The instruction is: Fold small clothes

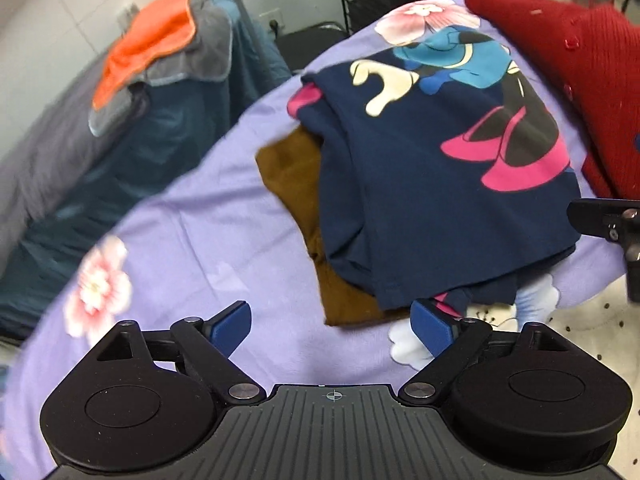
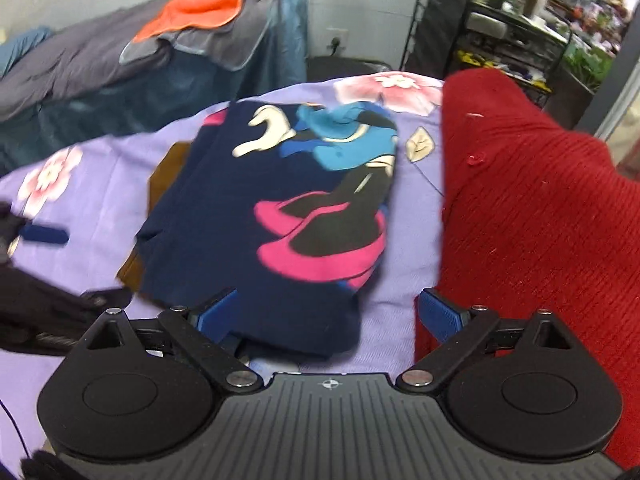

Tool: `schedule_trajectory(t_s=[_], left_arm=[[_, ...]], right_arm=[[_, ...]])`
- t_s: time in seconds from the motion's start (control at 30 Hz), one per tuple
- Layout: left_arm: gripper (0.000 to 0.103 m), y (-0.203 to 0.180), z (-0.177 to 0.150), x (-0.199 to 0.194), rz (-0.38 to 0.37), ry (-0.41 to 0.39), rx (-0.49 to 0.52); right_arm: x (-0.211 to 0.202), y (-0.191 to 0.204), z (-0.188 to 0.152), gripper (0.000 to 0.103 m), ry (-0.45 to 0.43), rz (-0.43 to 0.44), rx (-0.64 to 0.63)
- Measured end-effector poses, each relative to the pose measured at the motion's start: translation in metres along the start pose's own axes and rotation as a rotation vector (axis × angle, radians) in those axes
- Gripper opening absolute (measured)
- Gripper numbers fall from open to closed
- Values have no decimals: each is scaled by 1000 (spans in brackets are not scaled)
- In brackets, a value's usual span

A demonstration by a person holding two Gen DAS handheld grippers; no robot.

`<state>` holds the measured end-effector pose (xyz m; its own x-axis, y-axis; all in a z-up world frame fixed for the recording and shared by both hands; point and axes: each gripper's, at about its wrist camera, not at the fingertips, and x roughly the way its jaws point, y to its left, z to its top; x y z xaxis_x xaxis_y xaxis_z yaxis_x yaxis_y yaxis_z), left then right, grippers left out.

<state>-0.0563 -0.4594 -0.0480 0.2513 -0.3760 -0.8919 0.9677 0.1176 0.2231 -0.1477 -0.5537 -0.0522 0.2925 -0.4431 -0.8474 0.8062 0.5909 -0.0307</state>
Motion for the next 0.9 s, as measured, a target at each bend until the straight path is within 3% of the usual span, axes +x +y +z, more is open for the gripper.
schedule_trajectory(t_s=[0.1, 0.23, 0.57, 0.9], left_arm=[[103, -3, 9, -3, 24, 30, -1], [103, 1, 16, -1, -33, 109, -66], [103, -4, 11, 1, -2, 151, -41], [103, -2, 12, -7, -14, 113, -71]], right_arm=[[-7, 12, 11, 101, -11, -67, -71], [-6, 16, 24, 101, -24, -143, -92], [-2, 9, 37, 101, 16, -125, -14], [-4, 13, 36, 101, 13, -97, 0]])
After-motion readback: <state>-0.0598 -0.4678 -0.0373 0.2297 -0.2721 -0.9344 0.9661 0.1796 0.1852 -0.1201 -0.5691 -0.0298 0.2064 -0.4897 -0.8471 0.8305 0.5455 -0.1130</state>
